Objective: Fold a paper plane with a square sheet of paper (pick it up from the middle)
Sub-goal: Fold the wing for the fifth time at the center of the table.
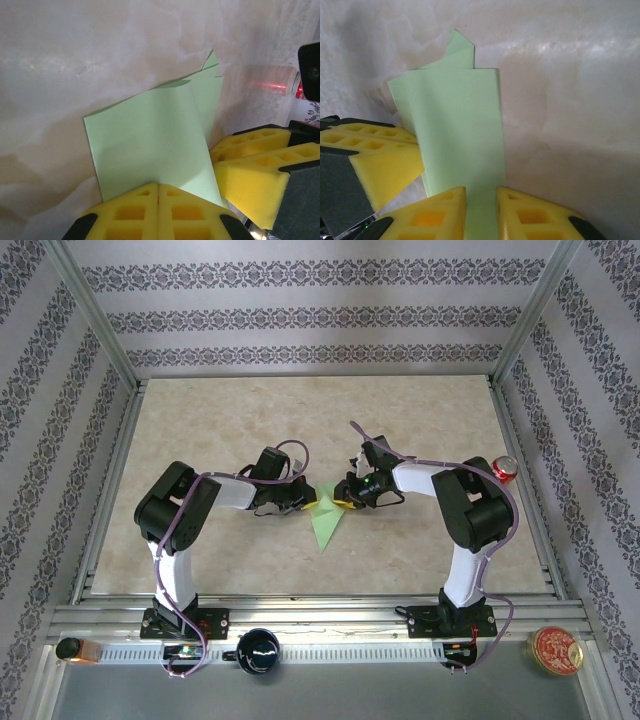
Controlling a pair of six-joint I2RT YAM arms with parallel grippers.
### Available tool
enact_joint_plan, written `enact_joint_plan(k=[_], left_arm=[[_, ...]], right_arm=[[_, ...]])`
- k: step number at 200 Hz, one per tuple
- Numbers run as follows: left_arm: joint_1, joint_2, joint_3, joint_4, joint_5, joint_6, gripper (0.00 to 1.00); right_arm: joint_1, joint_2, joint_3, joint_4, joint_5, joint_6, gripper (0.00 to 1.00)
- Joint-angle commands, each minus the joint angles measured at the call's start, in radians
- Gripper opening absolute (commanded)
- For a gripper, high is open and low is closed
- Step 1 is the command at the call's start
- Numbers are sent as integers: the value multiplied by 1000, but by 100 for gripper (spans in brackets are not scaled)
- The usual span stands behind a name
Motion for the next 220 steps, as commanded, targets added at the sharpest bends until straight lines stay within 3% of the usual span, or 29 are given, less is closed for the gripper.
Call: enact_joint_plan(k=[1,66,143,220], left_arm=[[-2,44,-6,-35,-6,32,6],[1,45,-11,-29,-7,29,6],[0,51,-13,-18,-7,20,6],[2,58,-24,14,3,3,5]], right_arm=[[-6,-59,-13,-18,-40,0,25],[-5,-173,-206,196,-92,190,28],[-8,-236,-283,155,65,224,29],[-4,-169,-262,253,-7,265,29]])
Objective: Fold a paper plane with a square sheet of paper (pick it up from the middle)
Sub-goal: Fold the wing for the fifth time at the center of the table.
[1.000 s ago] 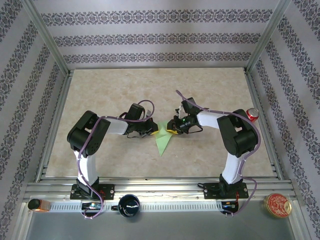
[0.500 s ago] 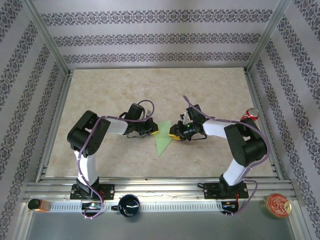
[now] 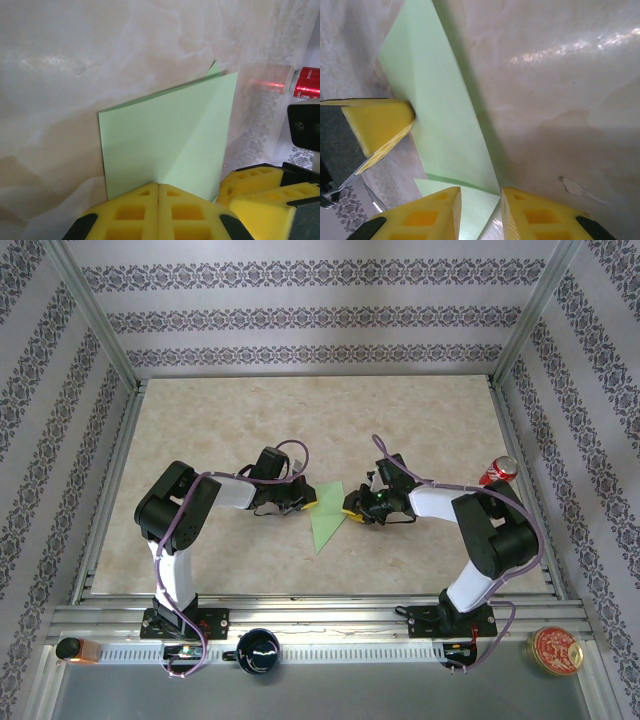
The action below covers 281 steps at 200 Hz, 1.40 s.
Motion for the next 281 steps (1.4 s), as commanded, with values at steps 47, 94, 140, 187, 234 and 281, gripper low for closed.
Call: enact_joint_plan(k=[47,94,140,187,234,281], left_arm=[[-1,53,-23,11,-8,0,5],[-1,59,-22,35,4,-9,5],[-1,55,-25,41,2,-13,5],[0,52,-30,48,5,-15,5],[0,45,-27,48,7,-19,6],[0,-19,-19,36,22,-15,19]], right_arm=[[-2,46,35,92,-56,31,29],[-11,94,93,103,-129,-57,27],[-60,166,156,68,-226,-147,20],[-61,203,179,61,-283,-171,16],[-62,217,180,48,-285,-183,13],[-64,189,169,50,-251,-152,4]])
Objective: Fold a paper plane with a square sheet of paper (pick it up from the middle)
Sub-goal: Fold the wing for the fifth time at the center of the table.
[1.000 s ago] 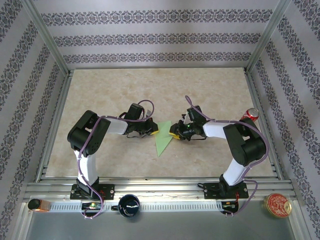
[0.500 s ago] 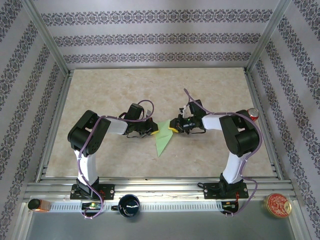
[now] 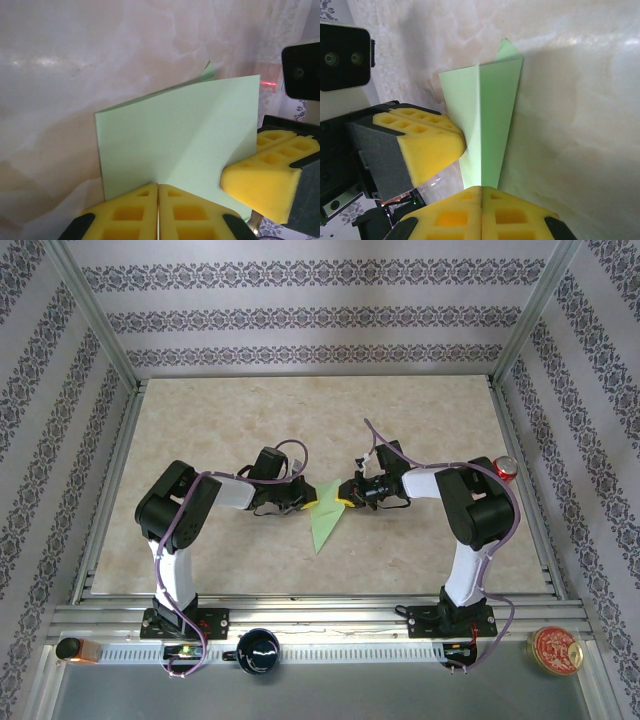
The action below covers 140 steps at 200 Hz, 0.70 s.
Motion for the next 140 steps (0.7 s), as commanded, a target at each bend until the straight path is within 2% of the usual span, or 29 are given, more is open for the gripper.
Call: enact_joint_plan(k=[1,17,42,63,96,116,140], left_arm=[[-8,-24,-10,-6,-6,-2,20],[-8,-78,-5,-43,-35,21,29],[-28,-153,6,-108,-87,110,34],[-86,-225,10,-199,-211,229,36],[-200,-284,31,-332,-419,414,38],[-297,-290,40,-414,-610,539,44],[-393,-263,56,-464,-738,623,46]], right_arm=[[2,-21,3,-5,10,10,4],[2,-52,-16,15,64,60,2],[5,-102,-75,112,153,195,1],[5,-130,-130,189,222,328,0],[18,-147,-231,410,291,539,0],[28,-156,-236,413,318,557,0],[32,-163,-236,415,318,559,1]])
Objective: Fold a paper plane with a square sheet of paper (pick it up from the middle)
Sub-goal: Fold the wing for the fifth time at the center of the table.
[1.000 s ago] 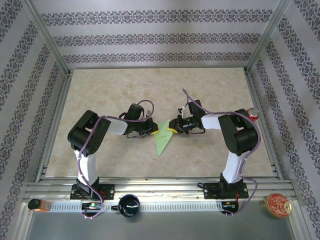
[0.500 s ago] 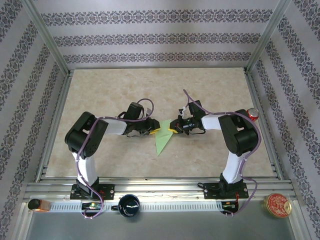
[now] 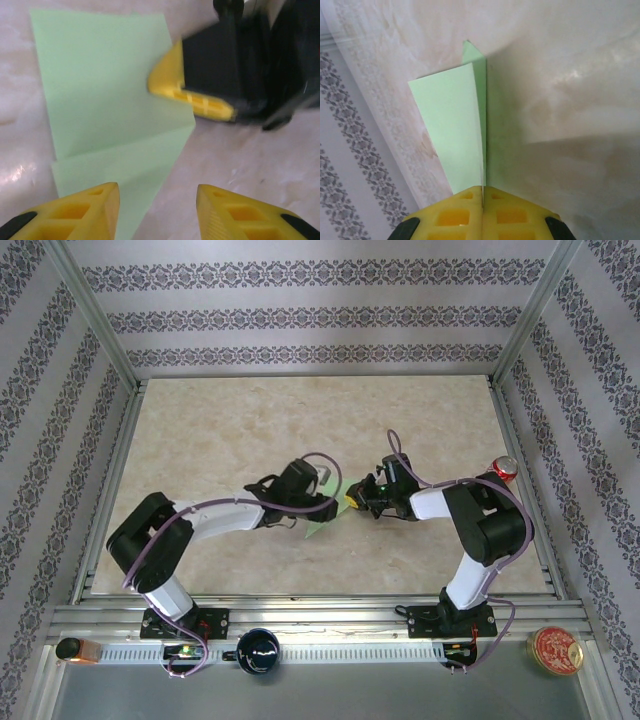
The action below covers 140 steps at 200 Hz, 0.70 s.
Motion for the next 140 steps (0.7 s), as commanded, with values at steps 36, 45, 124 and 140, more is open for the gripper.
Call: enact_joint_plan(k=[36,45,124,140], left_arm=[[-181,91,117,-217,-392,283,46],[-188,107,135,-235,-420,295,47],[-195,171,177,-262,-506,352,48],[-195,173,170,-253,-503,354,47]], right_arm=[[15,-45,0,54,34,41,1],[16,-45,0,55,31,42,1],[18,-50,10,56,20,42,2],[18,-51,9,55,18,41,2]])
